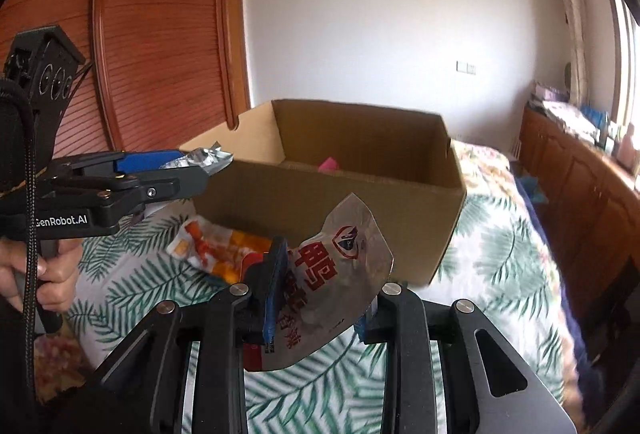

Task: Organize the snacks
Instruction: 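Lift both held packets and carry them over the box, then open both grippers to drop the packets into the box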

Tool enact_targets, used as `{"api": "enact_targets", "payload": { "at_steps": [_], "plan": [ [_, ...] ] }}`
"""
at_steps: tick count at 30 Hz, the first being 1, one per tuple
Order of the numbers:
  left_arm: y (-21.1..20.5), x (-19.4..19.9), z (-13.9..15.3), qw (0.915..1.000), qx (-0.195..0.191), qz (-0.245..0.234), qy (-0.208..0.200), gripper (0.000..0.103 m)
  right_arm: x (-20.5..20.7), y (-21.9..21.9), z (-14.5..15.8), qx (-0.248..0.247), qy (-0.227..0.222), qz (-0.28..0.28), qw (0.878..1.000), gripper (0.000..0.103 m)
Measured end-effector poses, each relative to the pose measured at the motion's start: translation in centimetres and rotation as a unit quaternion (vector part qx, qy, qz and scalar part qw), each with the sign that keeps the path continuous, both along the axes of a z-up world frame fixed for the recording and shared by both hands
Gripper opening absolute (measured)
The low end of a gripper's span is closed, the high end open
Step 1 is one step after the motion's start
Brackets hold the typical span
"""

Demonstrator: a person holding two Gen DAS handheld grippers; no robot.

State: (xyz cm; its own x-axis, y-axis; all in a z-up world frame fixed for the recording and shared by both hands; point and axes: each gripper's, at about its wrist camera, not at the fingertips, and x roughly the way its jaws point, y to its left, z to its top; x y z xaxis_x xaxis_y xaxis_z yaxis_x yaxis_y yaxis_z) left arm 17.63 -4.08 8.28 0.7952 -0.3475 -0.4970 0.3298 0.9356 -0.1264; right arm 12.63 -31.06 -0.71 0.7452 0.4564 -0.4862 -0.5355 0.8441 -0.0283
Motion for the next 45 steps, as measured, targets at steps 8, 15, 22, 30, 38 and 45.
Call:
{"api": "enact_targets", "payload": {
  "at_steps": [8,15,22,30,38,45],
  "plan": [
    [0.2,3.0,1.7,0.9997,0.015,-0.001,-0.022,0.061,2.9,1.4,2.1,-0.015,-0.026,0.020,0.999,0.027],
    [0.9,6.2,3.1,0.9989,0.029,0.007,-0.035,0.061,5.8,2.8,3.4,-0.015,-0.037,0.023,0.999,0.027],
    [1.3,8.8,2.3,0.9988,0.036,0.019,-0.027,0.061,8.2,4.3,3.8,-0.022,-0.043,0.024,0.999,0.027],
    [1.1,11.5,-0.3,0.9991,0.036,0.022,0.007,0.061,10.4,5.7,2.2,-0.041,-0.030,0.022,0.998,0.027],
    [0.2,13.2,-2.1,0.9982,0.040,0.018,0.041,0.062,12.8,5.8,0.8,-0.028,0.019,0.021,0.999,0.026],
    [-0.5,13.2,-2.4,0.9978,0.043,0.017,0.047,0.063,13.5,5.8,0.8,-0.027,0.033,0.017,0.999,0.026]
  ]
}}
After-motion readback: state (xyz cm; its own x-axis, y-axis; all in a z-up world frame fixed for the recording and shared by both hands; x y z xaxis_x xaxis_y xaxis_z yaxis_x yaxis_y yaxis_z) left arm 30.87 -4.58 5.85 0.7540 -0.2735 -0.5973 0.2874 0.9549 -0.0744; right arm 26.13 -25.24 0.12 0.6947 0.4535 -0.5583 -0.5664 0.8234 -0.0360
